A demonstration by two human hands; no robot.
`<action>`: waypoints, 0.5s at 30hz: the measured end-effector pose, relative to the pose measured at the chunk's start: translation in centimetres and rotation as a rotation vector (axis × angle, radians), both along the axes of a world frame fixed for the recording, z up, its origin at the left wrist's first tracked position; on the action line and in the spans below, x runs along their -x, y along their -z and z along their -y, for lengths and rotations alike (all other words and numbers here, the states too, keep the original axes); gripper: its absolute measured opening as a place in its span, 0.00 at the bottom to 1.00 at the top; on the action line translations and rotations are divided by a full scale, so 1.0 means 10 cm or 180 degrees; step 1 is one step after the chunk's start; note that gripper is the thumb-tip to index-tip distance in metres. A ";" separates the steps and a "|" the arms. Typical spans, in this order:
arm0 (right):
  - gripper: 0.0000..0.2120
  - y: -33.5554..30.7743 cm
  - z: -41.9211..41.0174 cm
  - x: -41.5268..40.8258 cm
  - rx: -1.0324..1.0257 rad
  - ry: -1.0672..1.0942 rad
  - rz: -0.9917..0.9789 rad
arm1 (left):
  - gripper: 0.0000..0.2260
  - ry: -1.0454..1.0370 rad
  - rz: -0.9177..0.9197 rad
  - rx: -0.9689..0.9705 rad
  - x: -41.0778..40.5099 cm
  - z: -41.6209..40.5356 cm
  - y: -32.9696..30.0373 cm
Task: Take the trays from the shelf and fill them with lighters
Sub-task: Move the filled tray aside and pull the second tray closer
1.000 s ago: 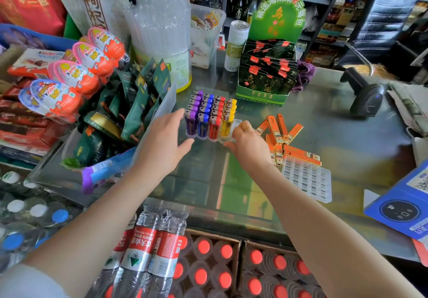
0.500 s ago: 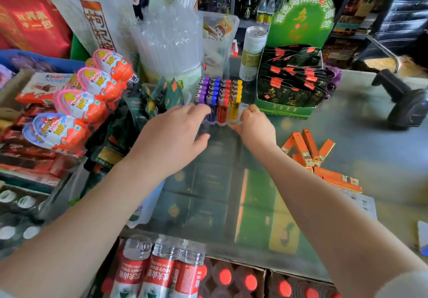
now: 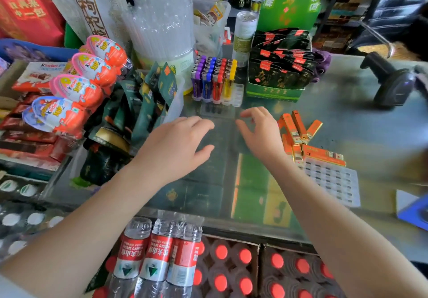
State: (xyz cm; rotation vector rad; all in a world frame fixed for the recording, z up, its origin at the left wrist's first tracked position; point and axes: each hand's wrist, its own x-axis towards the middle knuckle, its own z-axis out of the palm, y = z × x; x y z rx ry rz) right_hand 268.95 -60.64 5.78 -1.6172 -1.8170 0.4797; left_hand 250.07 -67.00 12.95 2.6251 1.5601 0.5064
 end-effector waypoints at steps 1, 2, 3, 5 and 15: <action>0.08 -0.03 0.18 -0.11 -0.0105 -0.0035 -0.0013 | 0.16 0.0038 0.0007 0.0010 -0.04 0.05 0.02; 0.06 -0.05 0.35 -0.24 -0.0191 -0.0035 -0.0021 | 0.16 0.0087 0.0023 0.0040 -0.08 0.10 0.05; 0.04 -0.08 0.50 -0.38 -0.0263 -0.0006 -0.0026 | 0.15 0.0156 0.0051 0.0084 -0.13 0.15 0.07; 0.04 -0.13 0.79 -0.63 -0.0333 0.0154 0.0065 | 0.15 0.0301 0.0114 0.0157 -0.23 0.25 0.14; 0.15 -0.02 1.48 -1.24 0.0614 0.0618 0.1710 | 0.24 0.0208 0.0097 0.0337 -0.42 0.74 0.43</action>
